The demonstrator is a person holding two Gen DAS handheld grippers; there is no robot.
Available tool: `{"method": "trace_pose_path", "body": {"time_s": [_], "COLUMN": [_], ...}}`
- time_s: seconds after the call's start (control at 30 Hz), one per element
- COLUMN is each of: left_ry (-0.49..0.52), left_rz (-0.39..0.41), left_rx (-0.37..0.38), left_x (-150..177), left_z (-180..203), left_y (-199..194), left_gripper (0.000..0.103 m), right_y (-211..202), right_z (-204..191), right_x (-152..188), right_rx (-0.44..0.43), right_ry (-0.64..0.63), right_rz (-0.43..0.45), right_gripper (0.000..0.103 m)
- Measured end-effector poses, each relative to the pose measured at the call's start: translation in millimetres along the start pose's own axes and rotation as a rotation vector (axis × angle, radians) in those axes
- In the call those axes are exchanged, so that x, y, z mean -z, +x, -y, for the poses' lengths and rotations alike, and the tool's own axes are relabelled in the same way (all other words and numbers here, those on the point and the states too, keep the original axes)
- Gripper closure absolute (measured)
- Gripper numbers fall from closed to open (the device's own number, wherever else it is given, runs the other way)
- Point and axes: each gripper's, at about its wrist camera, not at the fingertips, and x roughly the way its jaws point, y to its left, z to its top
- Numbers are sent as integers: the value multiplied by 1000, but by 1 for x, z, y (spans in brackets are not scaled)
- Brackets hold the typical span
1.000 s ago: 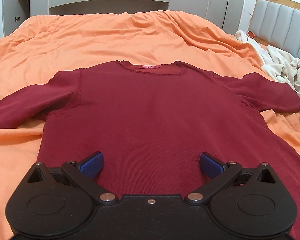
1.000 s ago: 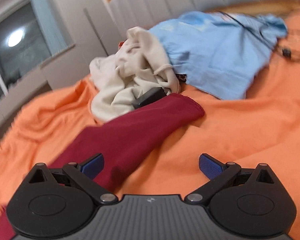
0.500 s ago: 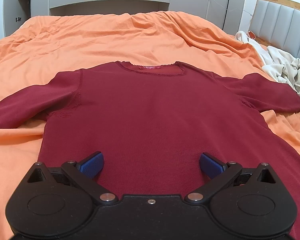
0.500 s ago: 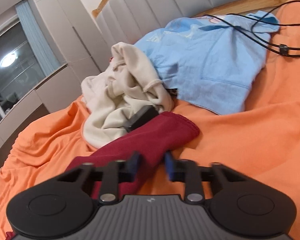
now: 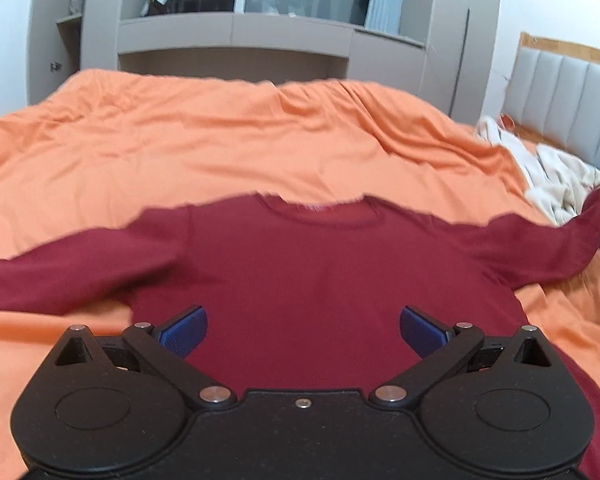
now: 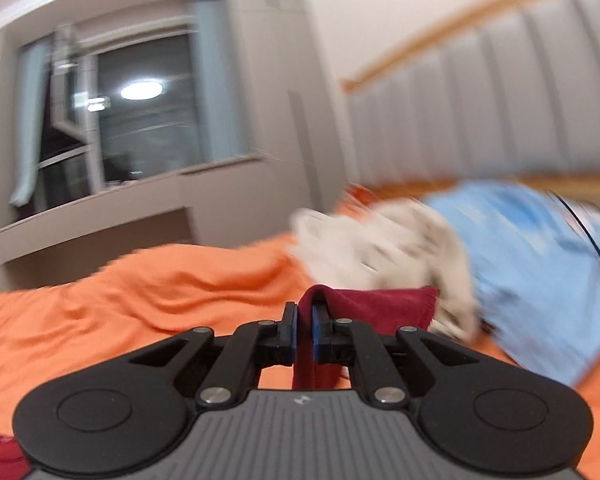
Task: Fold small clothes
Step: 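Close the right gripper on the sleeve cuff and lift it, then carry the sleeve across the shirt body and open the right gripper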
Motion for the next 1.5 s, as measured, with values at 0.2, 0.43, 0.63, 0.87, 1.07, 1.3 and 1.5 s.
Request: {"method": "trace_pose_path", "body": {"time_s": [0.2,0.43,0.63,0.87,1.07,1.3,1.5], "left_ry": [-87,-183,-274,-360,-355,-320,-217], "left_rz": [43,81,124,110,65,-9,5], "left_rx": [-22,-86,-145,-155,-141,-104,-65], "left_x": [-14,-26,-36,-39,-35,-27,-27], "left_z": [-24,-53,-85,-103,-102,-95,-75], "left_y": [-14,-30,-44,-43,-33,-8,25], "left_gripper": [1,1,1,1,1,1,1], "right_y": [-21,-58,-96,-133,-162,-181,-168], "right_z": [-116,-262,-338,-356,-328,-273,-213], "right_x": [-8,53,149,202,195,153,132], "right_rx": [-187,-313,-435,-618,-728,-716,-525], "right_ry": [-252,-737,-1199,-1379,-1354,-1188,-1070], "right_rz": [72,130,159,87,26,-95,-147], "right_gripper": [95,95,95,95,43,7,3]}}
